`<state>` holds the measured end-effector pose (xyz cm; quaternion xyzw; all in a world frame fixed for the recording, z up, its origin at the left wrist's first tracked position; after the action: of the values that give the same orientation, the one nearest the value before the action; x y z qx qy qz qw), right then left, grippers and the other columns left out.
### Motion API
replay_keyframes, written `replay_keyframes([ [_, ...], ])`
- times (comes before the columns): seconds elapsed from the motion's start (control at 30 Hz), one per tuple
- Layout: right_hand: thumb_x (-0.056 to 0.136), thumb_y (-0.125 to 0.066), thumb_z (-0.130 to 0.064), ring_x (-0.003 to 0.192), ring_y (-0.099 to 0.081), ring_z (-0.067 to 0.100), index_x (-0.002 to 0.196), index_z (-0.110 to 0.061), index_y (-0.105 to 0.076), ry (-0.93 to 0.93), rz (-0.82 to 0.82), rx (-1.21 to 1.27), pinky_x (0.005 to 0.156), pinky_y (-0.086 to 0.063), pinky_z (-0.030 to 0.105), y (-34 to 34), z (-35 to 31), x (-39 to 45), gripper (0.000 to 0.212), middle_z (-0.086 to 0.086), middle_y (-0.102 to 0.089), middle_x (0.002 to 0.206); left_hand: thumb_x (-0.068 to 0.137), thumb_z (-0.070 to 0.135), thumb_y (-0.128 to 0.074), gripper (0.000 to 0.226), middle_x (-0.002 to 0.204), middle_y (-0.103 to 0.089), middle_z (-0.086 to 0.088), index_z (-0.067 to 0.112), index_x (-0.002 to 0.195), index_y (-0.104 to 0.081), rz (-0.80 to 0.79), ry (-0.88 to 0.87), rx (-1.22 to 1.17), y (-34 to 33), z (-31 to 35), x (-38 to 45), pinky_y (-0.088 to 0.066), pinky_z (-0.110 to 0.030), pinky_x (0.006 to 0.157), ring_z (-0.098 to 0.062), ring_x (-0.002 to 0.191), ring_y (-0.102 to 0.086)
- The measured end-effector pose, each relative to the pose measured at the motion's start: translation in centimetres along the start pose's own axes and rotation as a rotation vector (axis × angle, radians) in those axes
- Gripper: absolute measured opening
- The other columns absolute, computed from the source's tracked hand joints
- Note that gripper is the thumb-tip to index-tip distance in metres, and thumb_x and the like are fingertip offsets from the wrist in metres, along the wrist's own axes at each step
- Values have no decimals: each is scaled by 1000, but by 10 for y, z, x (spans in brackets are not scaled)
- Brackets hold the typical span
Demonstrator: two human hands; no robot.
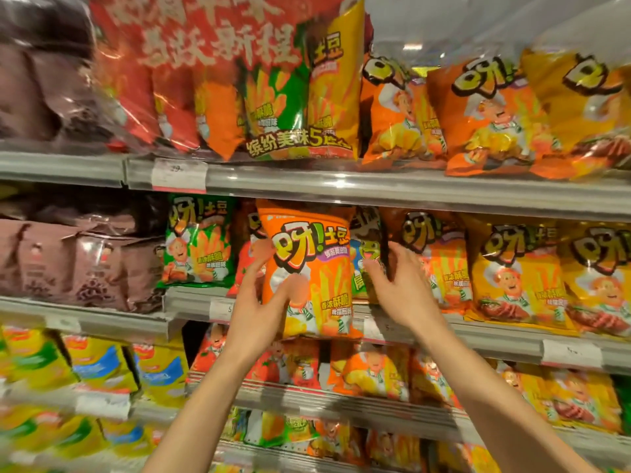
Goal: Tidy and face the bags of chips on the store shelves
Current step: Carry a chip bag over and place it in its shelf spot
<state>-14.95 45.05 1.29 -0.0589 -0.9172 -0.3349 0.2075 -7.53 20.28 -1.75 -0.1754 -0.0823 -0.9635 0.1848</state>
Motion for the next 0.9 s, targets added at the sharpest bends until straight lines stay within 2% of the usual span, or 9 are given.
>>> replay_keyframes([
  [0.07,98,-48,-54,148,-26,27,157,-6,-19,-44,-90,-79,118,-23,36,-18,1,11,81,13,-25,162,91,40,-68,59,136,-48,29,42,143,-42,-4,-5,25,7,1,4,-36,-33,113,11,124,-45],
  [0.13,98,-47,-54,150,-22,27,157,-4,-10,-76,-127,-89,119,-21,34,-31,2,18,86,14,-19,164,90,42,-68,59,135,-47,32,43,142,-41,-11,-16,36,13,2,7,-38,-32,111,17,121,-43],
  [0.27,98,-50,-53,149,-26,29,157,-3,-6,-115,-133,-63,116,-27,34,-38,6,25,89,14,-22,163,88,50,-67,60,140,-53,14,49,141,-39,8,14,44,30,-8,10,-44,-43,108,-8,128,-51],
  [0.37,95,-59,-48,142,-38,32,156,-5,-16,-132,-87,-14,111,-35,38,-37,11,29,86,14,-35,157,82,64,-66,63,136,-56,9,55,137,-39,11,33,53,40,-12,9,-48,-47,103,-16,125,-55],
  [0.5,89,-69,-44,129,-52,31,151,-8,-32,-189,12,155,104,-43,40,-24,17,40,81,12,-52,144,90,47,-65,57,121,-54,21,47,141,-40,56,36,41,55,-9,9,-45,-16,80,3,112,-54],
  [0.57,88,-71,-42,124,-55,27,149,-7,-38,-199,20,236,104,-44,39,-19,17,46,77,7,-57,138,91,48,-65,56,124,-54,17,48,141,-40,72,39,47,63,-9,8,-43,-14,76,2,111,-54],
  [0.73,91,-69,-37,117,-57,21,141,-4,-49,-232,48,409,104,-45,37,-16,14,51,63,5,-60,132,91,42,-67,56,134,-49,21,48,141,-41,114,11,51,85,-7,4,-41,-15,87,-1,125,-47],
  [0.83,92,-67,-38,121,-54,21,145,-5,-45,-208,31,412,97,-41,29,-25,4,45,66,8,-56,139,93,39,-64,54,141,-49,13,45,142,-41,129,-2,64,96,-4,1,-43,-35,106,-9,131,-47],
  [0.9,93,-66,-41,127,-53,23,147,-6,-42,-189,33,389,99,-41,29,-25,-2,36,69,10,-53,144,94,38,-63,55,146,-47,12,43,144,-40,136,-5,73,102,-3,-1,-40,-40,111,-10,134,-44],
])
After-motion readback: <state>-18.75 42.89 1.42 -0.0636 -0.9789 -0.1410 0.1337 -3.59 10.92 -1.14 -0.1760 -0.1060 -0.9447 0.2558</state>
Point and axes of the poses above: each hand's wrist, its own x-axis towards the middle knuckle, its own y-axis out of the back of the hand, z = x × y, the point moved 10 cm from there along x, towards the middle knuckle
